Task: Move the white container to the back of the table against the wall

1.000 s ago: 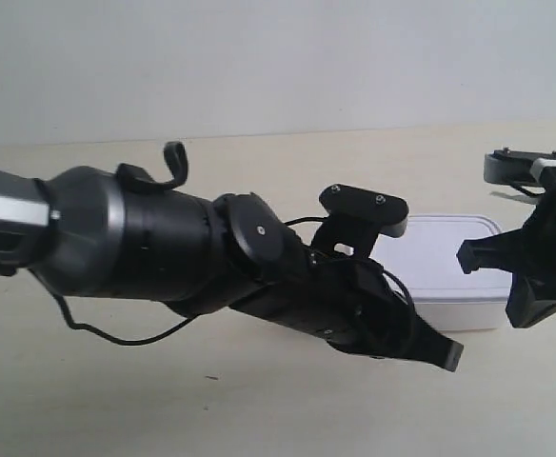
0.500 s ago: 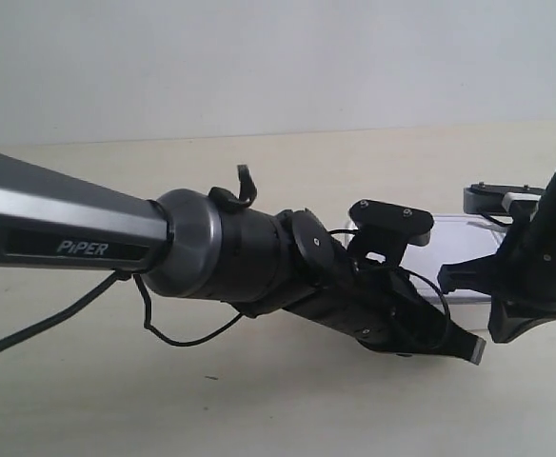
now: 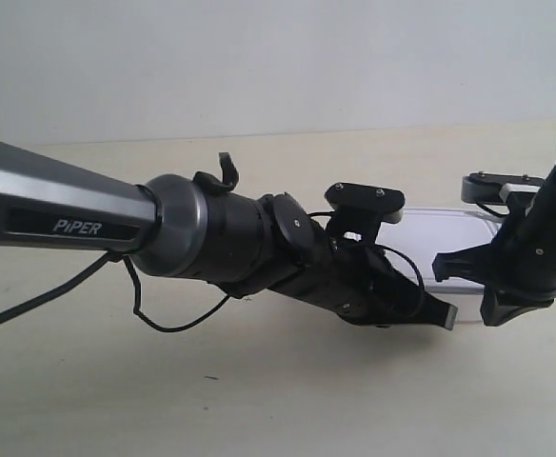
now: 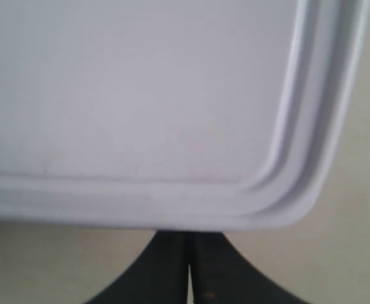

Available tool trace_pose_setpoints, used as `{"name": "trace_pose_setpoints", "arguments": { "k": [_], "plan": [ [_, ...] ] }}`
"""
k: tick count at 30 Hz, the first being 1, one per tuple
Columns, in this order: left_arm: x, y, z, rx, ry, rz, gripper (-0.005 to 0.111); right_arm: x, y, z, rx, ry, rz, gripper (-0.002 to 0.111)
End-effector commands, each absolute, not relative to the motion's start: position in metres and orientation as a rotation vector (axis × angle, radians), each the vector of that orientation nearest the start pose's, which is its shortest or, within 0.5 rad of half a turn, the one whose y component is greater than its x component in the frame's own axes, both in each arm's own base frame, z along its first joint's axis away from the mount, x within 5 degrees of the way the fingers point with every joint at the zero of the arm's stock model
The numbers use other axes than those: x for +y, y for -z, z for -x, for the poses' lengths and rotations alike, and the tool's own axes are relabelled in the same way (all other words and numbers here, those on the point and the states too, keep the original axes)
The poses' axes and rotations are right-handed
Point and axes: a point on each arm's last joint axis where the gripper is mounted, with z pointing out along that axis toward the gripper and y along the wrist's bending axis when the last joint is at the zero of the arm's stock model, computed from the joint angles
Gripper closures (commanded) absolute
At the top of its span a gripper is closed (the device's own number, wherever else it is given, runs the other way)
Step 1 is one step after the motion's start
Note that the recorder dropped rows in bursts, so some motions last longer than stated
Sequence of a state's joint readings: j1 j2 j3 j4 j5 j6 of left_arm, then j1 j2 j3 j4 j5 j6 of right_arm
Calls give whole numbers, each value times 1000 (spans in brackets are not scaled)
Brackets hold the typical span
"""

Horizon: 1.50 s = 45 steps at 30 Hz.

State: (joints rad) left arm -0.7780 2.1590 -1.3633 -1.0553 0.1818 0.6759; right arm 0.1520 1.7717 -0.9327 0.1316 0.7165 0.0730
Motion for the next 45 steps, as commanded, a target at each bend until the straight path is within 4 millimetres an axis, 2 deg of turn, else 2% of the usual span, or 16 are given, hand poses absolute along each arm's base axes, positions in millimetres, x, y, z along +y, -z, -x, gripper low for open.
{"name": "trace_pose_setpoints", "arguments": {
  "k": [1,8,14,26,33,38,41,45],
  "plan": [
    [-328,-128,-322,2365,660,-540,107,51,-148,-303,2980,-149,-34,108],
    [-328,-126,-327,2340,623,-510,107,52,-149,-312,2891,-154,-41,108],
    [-332,-110,-338,2321,572,-487,107,52,-133,-321,2859,-148,-48,108],
    [-324,-124,-371,2173,466,-468,107,53,-117,-346,2629,-146,-62,108],
    [-319,-101,-393,2187,436,-456,107,53,-114,-358,2503,-145,-67,108],
    [-329,-93,-405,2141,413,-503,107,53,-107,-367,2425,-140,-68,108],
    [-333,-93,-417,2100,403,-521,107,54,-100,-380,2383,-140,-69,108],
    [-325,-86,-436,2100,403,-490,107,55,-99,-395,2314,-142,-71,108]
  ]
}}
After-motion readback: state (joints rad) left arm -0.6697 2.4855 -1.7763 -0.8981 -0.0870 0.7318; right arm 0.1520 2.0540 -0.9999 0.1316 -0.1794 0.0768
